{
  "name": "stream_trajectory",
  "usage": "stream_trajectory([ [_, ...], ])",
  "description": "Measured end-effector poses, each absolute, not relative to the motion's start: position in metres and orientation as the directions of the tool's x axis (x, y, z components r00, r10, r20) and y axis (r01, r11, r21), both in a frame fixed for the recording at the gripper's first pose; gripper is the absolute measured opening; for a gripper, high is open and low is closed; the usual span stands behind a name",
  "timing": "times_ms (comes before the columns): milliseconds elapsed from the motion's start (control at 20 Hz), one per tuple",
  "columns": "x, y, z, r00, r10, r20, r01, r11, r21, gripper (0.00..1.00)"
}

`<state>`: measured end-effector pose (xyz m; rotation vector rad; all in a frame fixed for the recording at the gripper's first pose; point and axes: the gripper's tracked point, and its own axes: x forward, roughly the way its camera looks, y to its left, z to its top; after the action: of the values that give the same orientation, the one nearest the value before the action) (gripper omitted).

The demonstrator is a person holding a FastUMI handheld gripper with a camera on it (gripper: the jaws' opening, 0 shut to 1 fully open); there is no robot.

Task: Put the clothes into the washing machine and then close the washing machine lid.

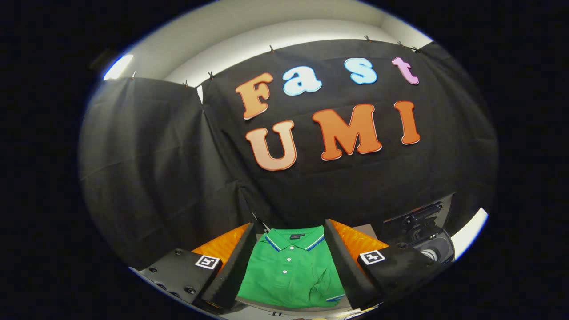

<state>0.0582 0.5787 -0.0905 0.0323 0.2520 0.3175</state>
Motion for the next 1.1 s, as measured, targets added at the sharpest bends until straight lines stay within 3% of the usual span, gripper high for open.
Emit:
stream_trajectory([
  [450,0.106,0.609,-0.218,0.805,0.229,-0.548,-0.292,0.956,-0.030,0.99],
  [800,0.112,0.605,-0.279,0.723,0.167,-0.670,-0.253,0.967,-0.031,0.99],
  [1100,0.113,0.607,-0.285,0.742,0.165,-0.650,-0.287,0.954,-0.085,0.98],
])
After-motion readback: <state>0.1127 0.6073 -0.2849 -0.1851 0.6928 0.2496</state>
